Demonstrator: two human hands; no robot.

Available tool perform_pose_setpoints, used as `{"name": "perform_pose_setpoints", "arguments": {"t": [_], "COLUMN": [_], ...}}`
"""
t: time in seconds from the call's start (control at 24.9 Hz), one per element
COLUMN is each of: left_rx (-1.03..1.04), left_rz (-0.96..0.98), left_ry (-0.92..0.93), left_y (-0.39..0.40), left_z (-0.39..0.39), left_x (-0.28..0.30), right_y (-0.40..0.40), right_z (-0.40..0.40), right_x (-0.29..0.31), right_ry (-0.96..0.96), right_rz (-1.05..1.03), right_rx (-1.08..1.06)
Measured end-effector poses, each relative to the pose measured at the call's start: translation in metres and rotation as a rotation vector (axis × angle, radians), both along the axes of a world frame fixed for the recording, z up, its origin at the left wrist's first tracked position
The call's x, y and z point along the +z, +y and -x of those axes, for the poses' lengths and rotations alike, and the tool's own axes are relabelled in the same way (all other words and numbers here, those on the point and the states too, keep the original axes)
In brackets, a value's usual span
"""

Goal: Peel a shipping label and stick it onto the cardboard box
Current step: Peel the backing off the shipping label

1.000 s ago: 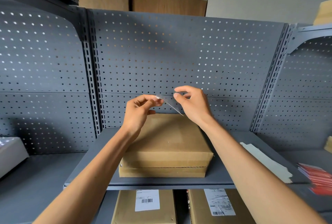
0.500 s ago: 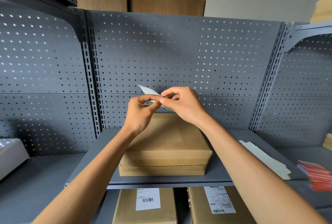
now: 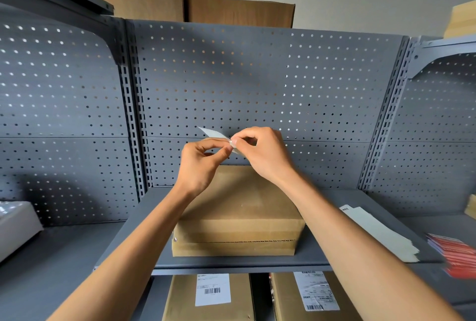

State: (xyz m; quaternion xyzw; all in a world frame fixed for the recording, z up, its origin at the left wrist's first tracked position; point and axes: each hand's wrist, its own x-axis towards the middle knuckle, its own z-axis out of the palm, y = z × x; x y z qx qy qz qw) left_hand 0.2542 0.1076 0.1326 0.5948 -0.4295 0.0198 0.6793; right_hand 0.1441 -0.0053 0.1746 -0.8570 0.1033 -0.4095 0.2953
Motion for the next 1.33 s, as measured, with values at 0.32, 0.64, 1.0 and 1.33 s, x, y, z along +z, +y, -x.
{"name": "perform_pose_setpoints", "arguments": {"t": [0.32, 0.64, 1.0, 1.33], "left_rx": [-0.015, -0.001, 0.013, 0.072], "left_rz": [0.044, -0.011, -0.019, 0.034], "left_ry": [0.09, 0.247, 0.335, 0.401], "left_y": [0.003, 0.009, 0.015, 0.019], "left_z": [-0.007, -0.024, -0.029, -0.034], "left_x": [0.0, -0.004, 0.0, 0.002], "right_y": [-0.004, -0.015, -0.033, -0.04], "right_z": [-0.008, -0.009, -0.01, -0.008], "right_x": [0.004, 0.011, 0.014, 0.015], "right_ry": [-0.114, -0.191, -0.246, -0.298], "right_rz": [-0.163, -0.515, -0.73, -0.774], "right_rx": [-0.016, 0.02, -0.005, -0.038]}}
